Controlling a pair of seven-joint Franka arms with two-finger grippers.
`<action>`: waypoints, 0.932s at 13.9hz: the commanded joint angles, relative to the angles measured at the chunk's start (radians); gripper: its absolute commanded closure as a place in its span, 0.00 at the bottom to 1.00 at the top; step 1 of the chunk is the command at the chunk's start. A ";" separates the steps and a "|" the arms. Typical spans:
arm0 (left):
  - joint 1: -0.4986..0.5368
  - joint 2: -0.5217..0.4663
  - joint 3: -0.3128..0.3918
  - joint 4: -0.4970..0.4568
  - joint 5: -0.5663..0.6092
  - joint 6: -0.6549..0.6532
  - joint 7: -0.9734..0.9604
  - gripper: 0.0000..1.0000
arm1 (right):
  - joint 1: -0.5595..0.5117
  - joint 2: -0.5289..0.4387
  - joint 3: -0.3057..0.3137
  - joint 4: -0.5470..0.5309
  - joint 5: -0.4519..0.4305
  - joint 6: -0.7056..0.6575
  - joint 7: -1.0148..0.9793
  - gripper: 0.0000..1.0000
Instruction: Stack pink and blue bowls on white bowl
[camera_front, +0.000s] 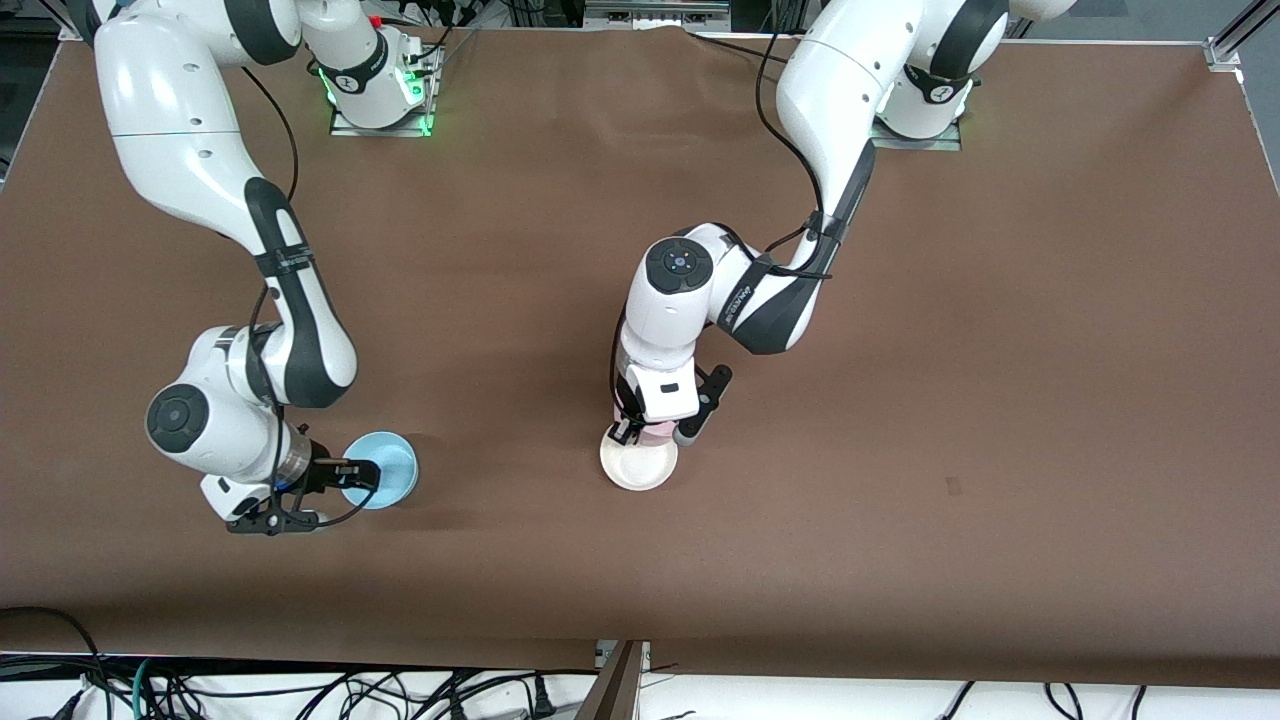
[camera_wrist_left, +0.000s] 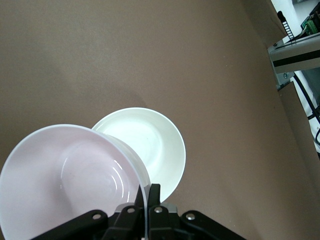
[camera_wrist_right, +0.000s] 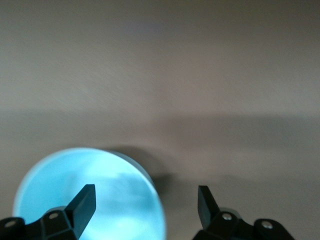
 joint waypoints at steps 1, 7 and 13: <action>-0.030 0.033 0.043 0.042 -0.006 0.024 -0.035 1.00 | -0.037 -0.005 0.009 0.020 0.017 -0.074 -0.002 0.12; -0.034 0.046 0.044 0.042 -0.006 0.035 -0.043 1.00 | -0.025 -0.007 0.015 0.018 0.073 -0.075 0.002 0.22; -0.049 0.050 0.066 0.044 -0.004 0.035 -0.043 1.00 | -0.028 -0.007 0.015 0.018 0.072 -0.083 -0.007 0.59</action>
